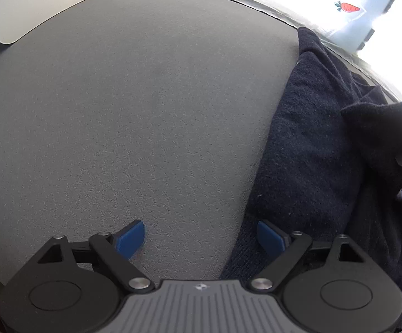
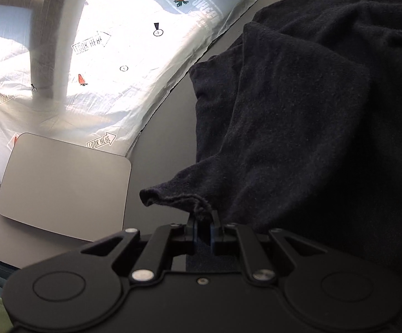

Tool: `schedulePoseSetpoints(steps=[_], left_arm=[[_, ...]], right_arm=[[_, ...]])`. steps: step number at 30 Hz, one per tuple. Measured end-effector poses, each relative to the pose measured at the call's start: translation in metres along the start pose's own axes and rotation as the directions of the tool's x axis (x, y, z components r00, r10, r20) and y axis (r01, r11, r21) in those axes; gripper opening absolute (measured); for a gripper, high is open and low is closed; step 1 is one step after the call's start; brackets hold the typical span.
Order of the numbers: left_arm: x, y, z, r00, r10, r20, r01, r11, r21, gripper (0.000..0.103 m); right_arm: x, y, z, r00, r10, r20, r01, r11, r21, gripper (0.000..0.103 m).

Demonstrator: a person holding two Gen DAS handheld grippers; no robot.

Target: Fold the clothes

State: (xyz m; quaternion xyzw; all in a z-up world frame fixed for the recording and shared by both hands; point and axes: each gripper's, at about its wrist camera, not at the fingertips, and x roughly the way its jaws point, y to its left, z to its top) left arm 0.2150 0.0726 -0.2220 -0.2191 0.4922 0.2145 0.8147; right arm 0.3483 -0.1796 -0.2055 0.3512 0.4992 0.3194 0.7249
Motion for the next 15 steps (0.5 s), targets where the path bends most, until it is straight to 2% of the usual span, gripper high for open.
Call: schedulePoseSetpoints(steps=[8,12,15], left_arm=[[0.006,-0.007,0.0,1.0,0.001,-0.028,0.001,0.997,0.075,0.103],[0.009,-0.013,-0.003,0.999,0.029,-0.018,-0.027,0.994,0.106,0.103],[0.009,-0.013,-0.003,0.999,0.03,-0.02,-0.028,0.995,0.101,0.103]], right_arm=[[0.012,0.018,-0.013,0.998,0.024,-0.051,-0.027,0.997,-0.066,0.009],[0.012,0.033,-0.021,0.996,0.023,-0.086,-0.037,0.986,-0.165,0.009],[0.015,0.028,-0.024,0.994,0.008,-0.112,-0.024,0.989,-0.149,0.009]])
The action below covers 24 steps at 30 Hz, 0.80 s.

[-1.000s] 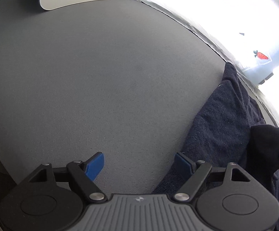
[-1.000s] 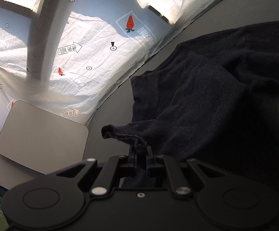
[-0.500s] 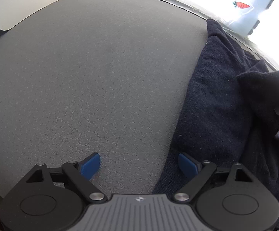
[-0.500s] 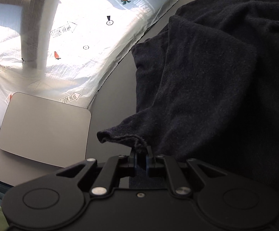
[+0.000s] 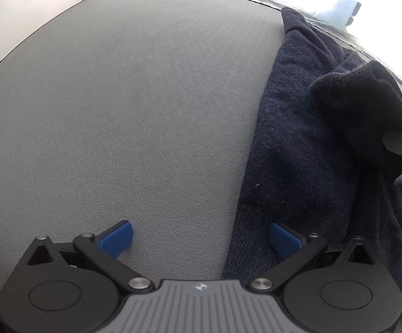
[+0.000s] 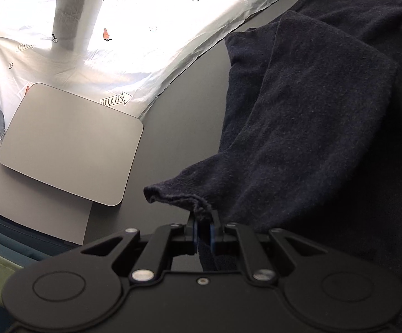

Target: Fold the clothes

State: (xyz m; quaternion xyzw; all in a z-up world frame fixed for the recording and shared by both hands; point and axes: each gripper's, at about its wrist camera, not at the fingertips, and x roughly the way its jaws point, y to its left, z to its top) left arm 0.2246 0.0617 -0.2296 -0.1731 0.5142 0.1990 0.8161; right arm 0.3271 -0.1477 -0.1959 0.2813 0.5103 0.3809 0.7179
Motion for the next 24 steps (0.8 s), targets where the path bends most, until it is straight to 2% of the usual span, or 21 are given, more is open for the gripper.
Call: schedulePoseSetpoints(steps=[5,7,11,19,22,24], left_arm=[[0.001,0.001,0.0,1.0,0.005,0.004,-0.005,1.0,-0.003,0.103],[0.001,0.001,-0.001,1.0,0.005,0.004,-0.005,1.0,-0.004,0.103],[0.001,0.002,-0.002,1.0,0.004,0.012,-0.004,1.0,-0.003,0.103],[0.0,0.001,-0.001,1.0,0.012,0.008,-0.012,1.0,-0.005,0.103],[0.0,0.0,-0.002,1.0,0.012,0.008,-0.012,1.0,-0.003,0.103],[0.0,0.0,-0.002,1.0,0.013,0.008,-0.013,1.0,-0.002,0.103]], right_arm=[[-0.004,-0.004,0.001,0.999,0.034,-0.008,-0.034,0.999,0.001,0.009],[-0.001,-0.008,0.002,1.0,0.018,-0.022,-0.018,1.0,0.016,0.009],[0.001,-0.005,-0.005,0.997,-0.043,-0.06,0.04,0.998,-0.049,0.009],[-0.007,-0.003,-0.011,0.998,-0.036,-0.05,0.033,0.997,-0.069,0.009],[-0.01,-0.005,-0.011,1.0,0.0,-0.025,-0.001,0.999,-0.04,0.009],[-0.013,-0.002,-0.008,0.998,0.055,0.001,-0.055,0.998,-0.042,0.009]])
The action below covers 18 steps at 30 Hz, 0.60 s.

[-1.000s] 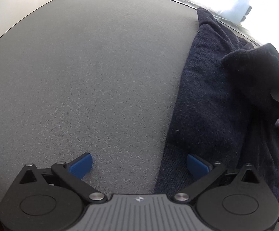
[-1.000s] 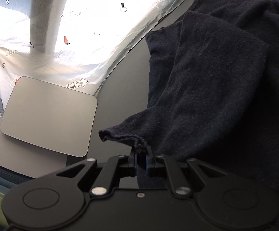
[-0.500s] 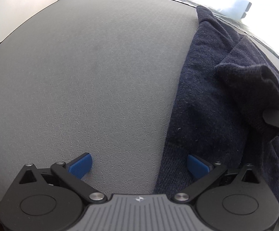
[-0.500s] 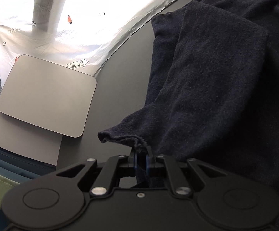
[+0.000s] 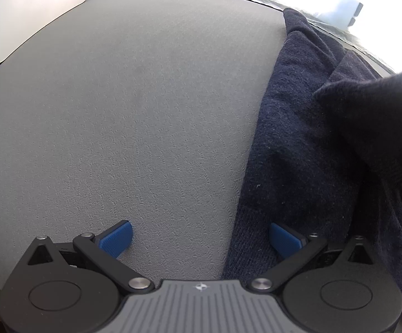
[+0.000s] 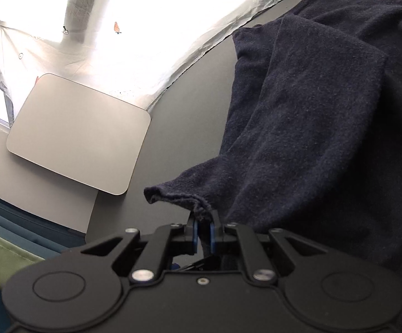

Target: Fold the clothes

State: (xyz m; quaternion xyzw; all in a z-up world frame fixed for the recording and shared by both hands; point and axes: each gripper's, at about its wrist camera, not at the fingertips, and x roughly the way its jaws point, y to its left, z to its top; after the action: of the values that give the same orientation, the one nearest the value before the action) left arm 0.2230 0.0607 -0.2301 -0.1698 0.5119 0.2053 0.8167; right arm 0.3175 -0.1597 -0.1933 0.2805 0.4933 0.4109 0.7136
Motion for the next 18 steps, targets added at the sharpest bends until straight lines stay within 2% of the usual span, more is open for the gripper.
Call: schedulePoseSetpoints(steps=[2,4,6,9,12,15,18], left_arm=[[0.0,0.0,0.0,1.0,0.0,0.001,0.0,1.0,0.001,0.103],[0.0,0.0,0.0,1.0,0.0,0.0,0.0,1.0,0.001,0.103],[0.0,0.0,0.0,1.0,-0.001,-0.001,0.001,1.0,0.002,0.103],[0.0,-0.001,0.0,1.0,0.001,0.0,-0.001,1.0,0.017,0.103],[0.0,0.0,-0.001,1.0,-0.003,0.002,0.003,1.0,0.011,0.103],[0.0,0.0,-0.001,1.0,-0.003,-0.001,0.003,1.0,0.013,0.103],[-0.001,-0.001,-0.001,1.0,-0.001,-0.002,0.001,1.0,0.011,0.103]], right_arm=[[-0.003,0.002,0.001,0.998,0.064,0.015,-0.064,0.998,0.003,0.009],[0.0,0.003,0.0,0.994,0.113,-0.007,-0.113,0.994,0.003,0.009],[0.008,0.001,-0.004,0.99,0.13,-0.062,-0.131,0.991,0.0,0.009],[0.022,-0.006,-0.014,0.986,0.098,-0.134,-0.097,0.995,0.02,0.009],[0.029,-0.02,-0.019,0.987,0.042,-0.156,-0.032,0.997,0.066,0.009],[0.027,-0.025,-0.018,0.988,0.009,-0.155,0.004,0.996,0.086,0.019],[0.018,-0.022,-0.015,0.992,0.025,-0.123,-0.015,0.997,0.077,0.032]])
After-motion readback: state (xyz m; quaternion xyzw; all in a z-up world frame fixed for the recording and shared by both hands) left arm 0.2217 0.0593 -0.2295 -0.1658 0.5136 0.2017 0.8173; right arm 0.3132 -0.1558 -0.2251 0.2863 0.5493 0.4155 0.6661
